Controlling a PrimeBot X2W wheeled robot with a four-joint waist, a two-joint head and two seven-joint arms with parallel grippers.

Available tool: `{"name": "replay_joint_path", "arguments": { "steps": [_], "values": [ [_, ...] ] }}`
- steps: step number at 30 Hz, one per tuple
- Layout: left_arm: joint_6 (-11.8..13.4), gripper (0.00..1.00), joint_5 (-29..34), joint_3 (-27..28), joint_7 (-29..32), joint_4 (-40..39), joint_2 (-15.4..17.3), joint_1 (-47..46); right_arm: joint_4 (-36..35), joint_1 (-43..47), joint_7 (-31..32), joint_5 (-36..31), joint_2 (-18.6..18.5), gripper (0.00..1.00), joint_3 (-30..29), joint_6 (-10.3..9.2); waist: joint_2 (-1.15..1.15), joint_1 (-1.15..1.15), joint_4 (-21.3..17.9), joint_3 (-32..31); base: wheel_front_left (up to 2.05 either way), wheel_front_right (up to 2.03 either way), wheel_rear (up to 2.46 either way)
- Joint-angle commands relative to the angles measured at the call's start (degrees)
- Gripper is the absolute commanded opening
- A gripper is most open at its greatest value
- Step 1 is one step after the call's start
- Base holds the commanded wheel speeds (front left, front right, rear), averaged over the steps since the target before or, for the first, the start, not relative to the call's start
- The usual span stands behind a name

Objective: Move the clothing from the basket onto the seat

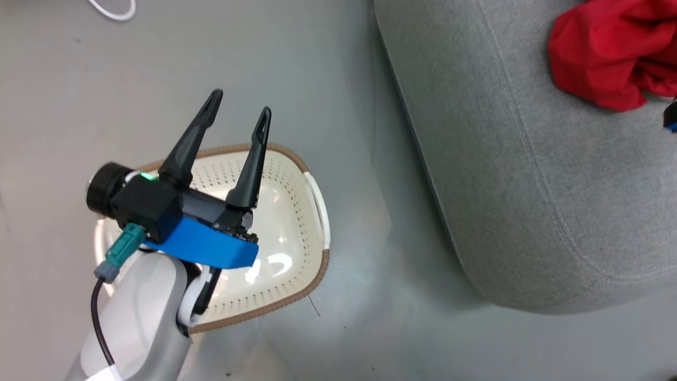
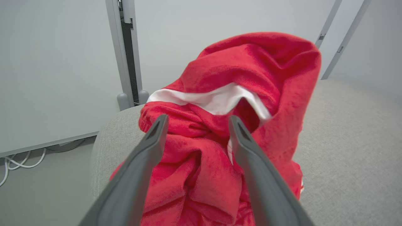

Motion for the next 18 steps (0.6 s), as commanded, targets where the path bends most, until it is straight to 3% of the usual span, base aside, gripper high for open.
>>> {"name": "replay_joint_path", "arguments": {
  "steps": [1, 9, 18],
  "values": [
    [-0.27, 1.0, -0.4, 0.68, -0.25, 0.35, -0.41, 0.87, -0.47, 1.52, -0.01, -0.22, -0.4, 1.0, 0.21, 0.01, 0.0, 0.0, 2.02, -3.58, 0.0, 0.0, 0.0],
    [-1.23, 1.0, -0.54, 4.88, -0.26, 2.55, -5.11, 6.21, -7.28, 11.83, 1.13, 2.33, 0.2, 1.0, 1.7, 0.01, 0.0, 0.0, 6.27, -12.21, 0.0, 0.0, 0.0],
    [-1.4, 1.0, 0.0, 9.04, -0.27, 5.27, -8.04, 11.94, -19.42, 26.15, 5.13, 2.47, 3.89, 1.0, 2.47, 0.01, 0.0, 0.0, 9.61, -19.71, 0.0, 0.0, 0.0]
  ]
}}
